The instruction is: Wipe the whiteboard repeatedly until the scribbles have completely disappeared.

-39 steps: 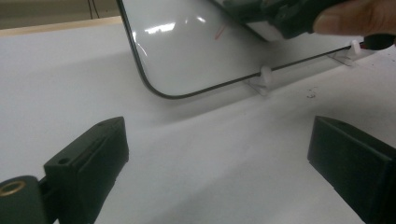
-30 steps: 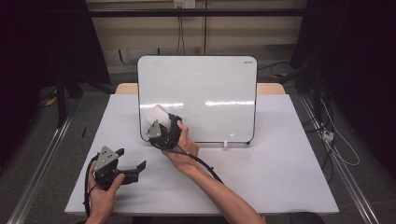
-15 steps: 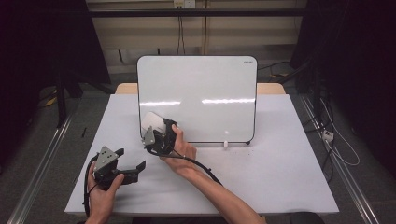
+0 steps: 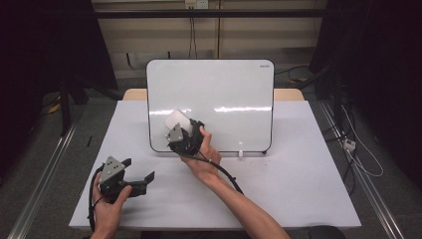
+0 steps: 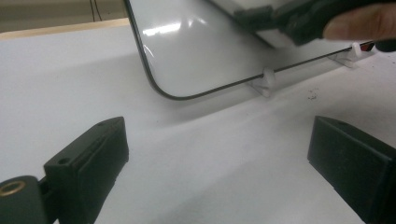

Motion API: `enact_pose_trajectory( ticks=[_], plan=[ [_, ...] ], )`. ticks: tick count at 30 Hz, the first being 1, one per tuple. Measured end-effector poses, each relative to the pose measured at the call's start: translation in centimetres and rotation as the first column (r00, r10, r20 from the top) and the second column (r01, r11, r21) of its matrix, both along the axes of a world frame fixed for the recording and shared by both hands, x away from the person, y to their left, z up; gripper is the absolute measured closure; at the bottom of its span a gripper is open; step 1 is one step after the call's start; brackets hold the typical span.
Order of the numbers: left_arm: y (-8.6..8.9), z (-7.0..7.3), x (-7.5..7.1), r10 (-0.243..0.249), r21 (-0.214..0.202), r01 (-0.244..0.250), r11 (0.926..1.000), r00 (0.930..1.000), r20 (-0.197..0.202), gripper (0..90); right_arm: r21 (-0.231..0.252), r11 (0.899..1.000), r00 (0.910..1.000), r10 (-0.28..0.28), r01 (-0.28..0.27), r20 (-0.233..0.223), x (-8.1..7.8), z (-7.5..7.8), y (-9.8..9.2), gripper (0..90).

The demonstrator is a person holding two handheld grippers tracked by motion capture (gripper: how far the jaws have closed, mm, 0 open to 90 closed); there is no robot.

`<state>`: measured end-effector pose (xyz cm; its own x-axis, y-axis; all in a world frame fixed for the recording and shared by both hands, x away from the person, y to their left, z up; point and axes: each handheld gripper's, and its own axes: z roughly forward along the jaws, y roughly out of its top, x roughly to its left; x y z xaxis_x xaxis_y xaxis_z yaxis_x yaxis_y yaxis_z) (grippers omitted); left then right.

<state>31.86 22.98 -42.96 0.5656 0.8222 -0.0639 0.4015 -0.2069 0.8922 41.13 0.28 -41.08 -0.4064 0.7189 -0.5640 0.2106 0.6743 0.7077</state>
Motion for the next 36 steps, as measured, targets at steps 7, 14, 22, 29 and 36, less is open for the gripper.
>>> enact_pose_trajectory(
  ticks=[7, 14, 22, 29, 36],
  plan=[
    [0.1, 0.0, 0.1, -0.005, 0.012, 0.005, 0.9999, 1.0000, -0.004, 5.1, 0.074, 0.996, 0.9986, -0.053, 0.052, 0.009, 0.6, 0.9, -3.5, 31.5],
    [-0.1, -0.1, 0.1, 0.000, 0.002, 0.000, 1.0000, 1.0000, -0.007, 5.1, 0.165, 0.985, 0.9980, -0.038, 0.046, -0.050, 0.7, 1.5, -4.8, 31.6],
    [0.2, -0.3, 0.3, 0.004, -0.003, -0.004, 1.0000, 0.9999, -0.014, 5.1, 0.231, 0.973, 0.9968, 0.006, 0.013, -0.079, 0.3, 1.8, -5.9, 31.6],
    [0.0, -0.3, 0.4, 0.003, 0.006, -0.003, 1.0000, 0.9998, -0.018, 5.1, 0.285, 0.958, 0.9962, 0.036, -0.011, -0.079, -0.6, 2.6, -7.4, 31.6],
    [0.0, -0.3, 0.4, 0.003, 0.008, -0.003, 1.0000, 0.9999, -0.015, 5.1, 0.307, 0.952, 0.9967, 0.025, 0.000, -0.078, -1.1, 2.7, -9.4, 31.6]
  ],
)
